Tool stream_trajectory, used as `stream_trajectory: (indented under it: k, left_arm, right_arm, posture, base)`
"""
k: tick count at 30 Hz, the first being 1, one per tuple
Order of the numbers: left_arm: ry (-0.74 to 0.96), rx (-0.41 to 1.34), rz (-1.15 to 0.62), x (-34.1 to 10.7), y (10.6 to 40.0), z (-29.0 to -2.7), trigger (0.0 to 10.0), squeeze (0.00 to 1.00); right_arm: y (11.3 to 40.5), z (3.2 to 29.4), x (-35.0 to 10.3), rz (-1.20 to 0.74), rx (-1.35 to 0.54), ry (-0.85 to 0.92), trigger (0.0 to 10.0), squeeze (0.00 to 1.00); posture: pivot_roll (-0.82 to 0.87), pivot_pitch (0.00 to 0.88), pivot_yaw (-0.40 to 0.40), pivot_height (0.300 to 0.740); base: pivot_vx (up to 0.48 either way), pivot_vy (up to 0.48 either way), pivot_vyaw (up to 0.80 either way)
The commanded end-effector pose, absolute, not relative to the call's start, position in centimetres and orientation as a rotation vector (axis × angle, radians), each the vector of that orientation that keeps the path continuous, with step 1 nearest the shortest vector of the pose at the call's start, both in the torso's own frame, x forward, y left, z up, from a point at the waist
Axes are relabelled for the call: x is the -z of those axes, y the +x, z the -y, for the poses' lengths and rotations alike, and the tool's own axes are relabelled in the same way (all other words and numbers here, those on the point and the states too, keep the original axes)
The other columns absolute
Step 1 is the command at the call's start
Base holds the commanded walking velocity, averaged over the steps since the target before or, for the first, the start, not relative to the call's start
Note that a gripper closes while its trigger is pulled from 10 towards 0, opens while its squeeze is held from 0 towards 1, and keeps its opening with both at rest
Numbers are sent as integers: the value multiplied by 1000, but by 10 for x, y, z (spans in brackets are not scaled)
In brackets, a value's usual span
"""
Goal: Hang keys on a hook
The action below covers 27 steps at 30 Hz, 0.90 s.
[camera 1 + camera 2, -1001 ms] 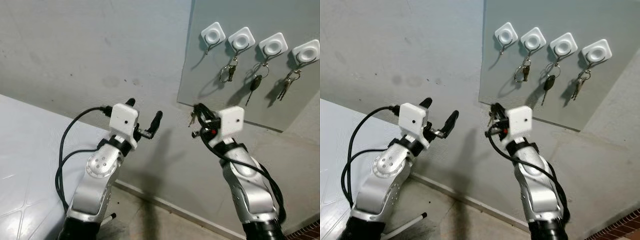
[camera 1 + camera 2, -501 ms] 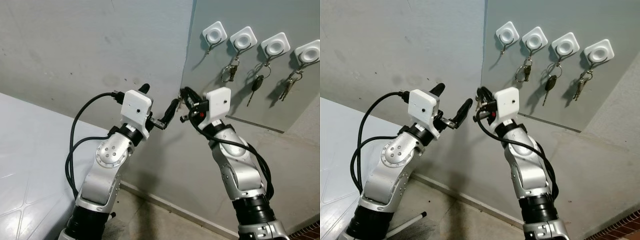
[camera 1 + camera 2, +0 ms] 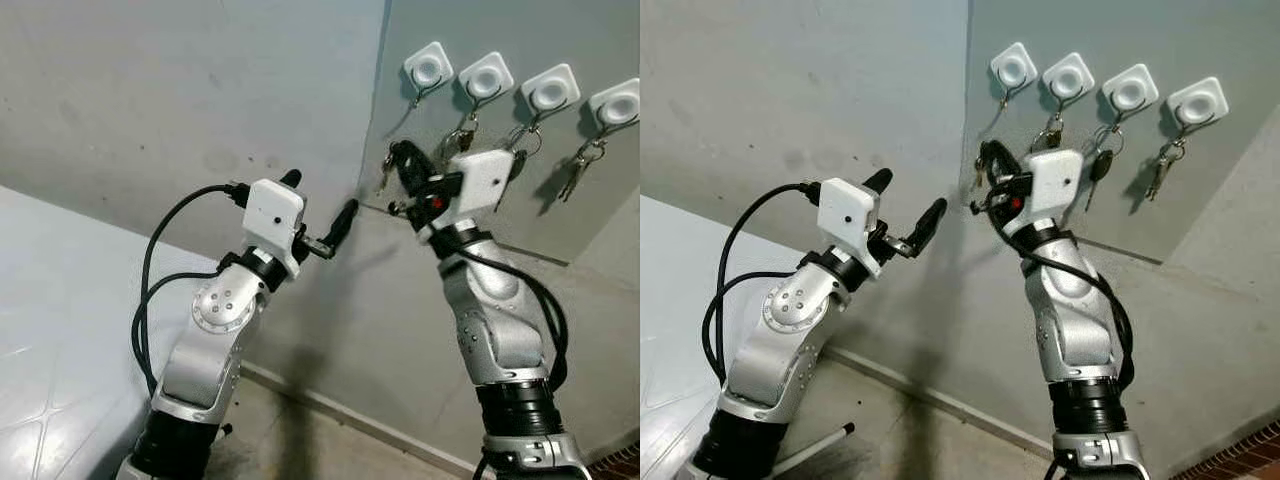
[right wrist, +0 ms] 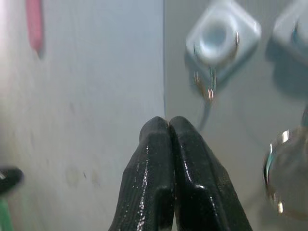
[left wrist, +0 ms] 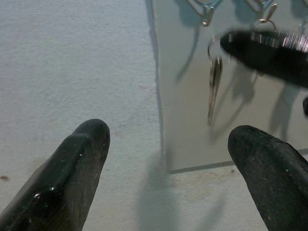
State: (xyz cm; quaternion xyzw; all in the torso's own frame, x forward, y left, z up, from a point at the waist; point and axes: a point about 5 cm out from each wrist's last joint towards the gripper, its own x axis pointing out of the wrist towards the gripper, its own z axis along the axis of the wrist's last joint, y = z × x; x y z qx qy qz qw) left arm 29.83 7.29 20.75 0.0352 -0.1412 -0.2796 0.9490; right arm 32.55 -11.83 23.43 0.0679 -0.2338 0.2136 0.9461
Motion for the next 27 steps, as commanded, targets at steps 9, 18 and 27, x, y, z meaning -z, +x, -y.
stream_trajectory:
  k: [9,18,27]
  left_arm:
    - [60,585,311,-218,298,-71,10000,0]
    - [48,578,313,-221,297,-72,10000,0]
    - [40,573,311,-221,297,-73,10000,0]
  right_arm:
    - [323,120,-264,575,-473,190,10000,0]
    - [330,122,-273,560,-468,265,10000,0]
    - [337,120,-277,525,-451,322,10000,0]
  posture:
    - [4,16,-15,732]
    - [13,18,-21,732]
    - [17,21,-25,732]
  base:
    - [0,0,0]
    - [0,0,0]
    - [0,0,0]
